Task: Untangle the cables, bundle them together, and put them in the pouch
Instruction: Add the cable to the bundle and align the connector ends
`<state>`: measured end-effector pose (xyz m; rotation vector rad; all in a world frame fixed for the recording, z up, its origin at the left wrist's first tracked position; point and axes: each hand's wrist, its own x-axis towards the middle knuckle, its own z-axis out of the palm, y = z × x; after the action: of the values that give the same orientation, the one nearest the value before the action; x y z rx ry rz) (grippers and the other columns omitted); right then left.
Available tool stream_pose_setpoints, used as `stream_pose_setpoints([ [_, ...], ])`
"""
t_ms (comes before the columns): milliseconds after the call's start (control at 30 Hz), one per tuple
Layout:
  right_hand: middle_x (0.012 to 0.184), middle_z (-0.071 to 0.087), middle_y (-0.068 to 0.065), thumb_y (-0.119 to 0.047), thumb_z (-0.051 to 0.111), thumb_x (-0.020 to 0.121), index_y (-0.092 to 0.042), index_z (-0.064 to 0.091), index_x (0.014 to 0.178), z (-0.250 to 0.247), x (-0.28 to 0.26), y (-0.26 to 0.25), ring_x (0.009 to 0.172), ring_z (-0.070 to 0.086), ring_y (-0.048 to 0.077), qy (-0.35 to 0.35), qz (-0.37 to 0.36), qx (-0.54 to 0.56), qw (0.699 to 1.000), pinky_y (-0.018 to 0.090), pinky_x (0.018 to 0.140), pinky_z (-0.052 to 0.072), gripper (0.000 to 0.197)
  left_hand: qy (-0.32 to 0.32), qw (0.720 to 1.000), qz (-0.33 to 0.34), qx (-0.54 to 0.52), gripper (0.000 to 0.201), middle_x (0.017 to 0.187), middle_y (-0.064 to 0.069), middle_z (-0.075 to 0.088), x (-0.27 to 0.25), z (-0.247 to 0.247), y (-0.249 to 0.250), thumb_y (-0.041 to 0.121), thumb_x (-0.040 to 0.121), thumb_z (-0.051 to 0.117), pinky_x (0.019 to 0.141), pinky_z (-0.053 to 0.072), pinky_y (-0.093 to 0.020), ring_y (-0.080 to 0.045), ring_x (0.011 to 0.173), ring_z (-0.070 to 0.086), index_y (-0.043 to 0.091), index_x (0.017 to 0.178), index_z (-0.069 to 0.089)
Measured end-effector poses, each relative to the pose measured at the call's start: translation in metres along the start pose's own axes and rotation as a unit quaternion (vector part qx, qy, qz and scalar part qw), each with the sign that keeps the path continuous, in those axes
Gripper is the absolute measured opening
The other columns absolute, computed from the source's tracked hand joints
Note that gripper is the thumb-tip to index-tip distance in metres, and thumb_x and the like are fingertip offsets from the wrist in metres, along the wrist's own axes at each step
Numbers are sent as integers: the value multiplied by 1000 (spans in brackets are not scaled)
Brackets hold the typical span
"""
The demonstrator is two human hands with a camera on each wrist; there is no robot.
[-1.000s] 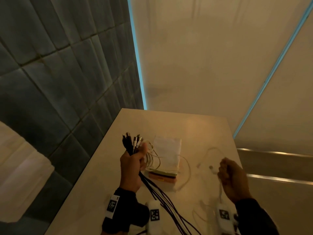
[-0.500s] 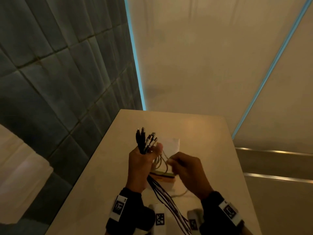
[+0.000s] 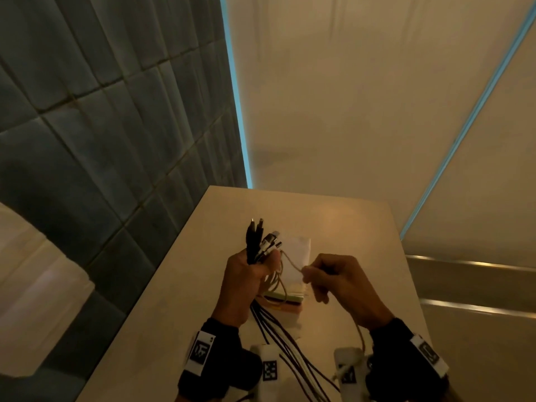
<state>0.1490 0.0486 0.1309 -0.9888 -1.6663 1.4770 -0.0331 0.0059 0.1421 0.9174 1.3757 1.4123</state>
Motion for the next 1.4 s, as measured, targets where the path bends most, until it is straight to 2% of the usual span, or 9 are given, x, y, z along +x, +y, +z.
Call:
stream_pose_setpoints([
  [167,68,69,17,-17,62,92,-17,50,114,17,3,-15,49,60,29,-75,35,32,996,32,45,51,26,-64,998,13,9,13,44,13,53,-2,4,8,5,91,59,45,39,-10,2,39,48,12,80,61],
  [367,63,66,22,-20,65,90,-26,46,120,22,1,-12,40,58,34,27,-32,41,998,31,37,47,37,-115,992,36,40,11,54,12,62,-3,-3,6,4,91,58,55,44,-12,0,51,57,11,85,65],
  [467,57,65,18,-22,65,89,-22,58,109,19,4,-10,37,55,33,42,-57,6,998,29,36,45,22,-111,992,43,28,15,67,12,67,-5,-5,4,9,88,62,63,47,-18,-1,62,60,9,102,68],
  [633,65,63,7,-19,68,87,-9,64,83,20,14,-2,50,53,12,50,-107,-53,992,26,48,46,12,-89,994,59,35,21,70,0,69,-3,-2,2,24,79,74,66,55,-32,-15,66,66,8,92,69],
  [833,85,65,15,5,63,79,4,52,75,23,18,7,63,59,24,70,-99,36,992,45,54,51,12,-67,995,65,40,25,89,-11,75,0,2,-4,26,78,75,80,58,-41,-30,85,71,11,98,72],
  [1000,79,63,29,3,70,78,7,51,80,15,17,8,62,55,29,69,-73,170,980,34,53,49,20,-62,996,65,6,6,71,6,70,2,-2,-7,17,82,71,66,53,-25,-11,66,65,20,87,73],
  [1100,71,59,17,0,67,79,4,57,91,3,17,10,66,53,28,105,-30,241,964,32,57,47,16,-61,996,66,-7,6,57,11,55,3,-6,-10,14,83,71,53,40,-17,-4,51,47,18,78,69],
  [1233,76,55,7,2,50,88,-3,57,121,-5,17,18,72,54,17,103,35,402,909,33,77,44,34,-47,996,67,-25,12,54,10,51,3,-4,-11,6,87,64,48,36,-17,-5,48,41,0,97,68],
  [1400,70,51,2,-9,62,84,-9,61,99,-15,16,21,66,53,14,127,54,629,765,28,71,52,15,-43,997,60,-25,7,53,13,55,1,3,-11,2,89,61,49,39,-14,-1,47,47,1,92,67],
])
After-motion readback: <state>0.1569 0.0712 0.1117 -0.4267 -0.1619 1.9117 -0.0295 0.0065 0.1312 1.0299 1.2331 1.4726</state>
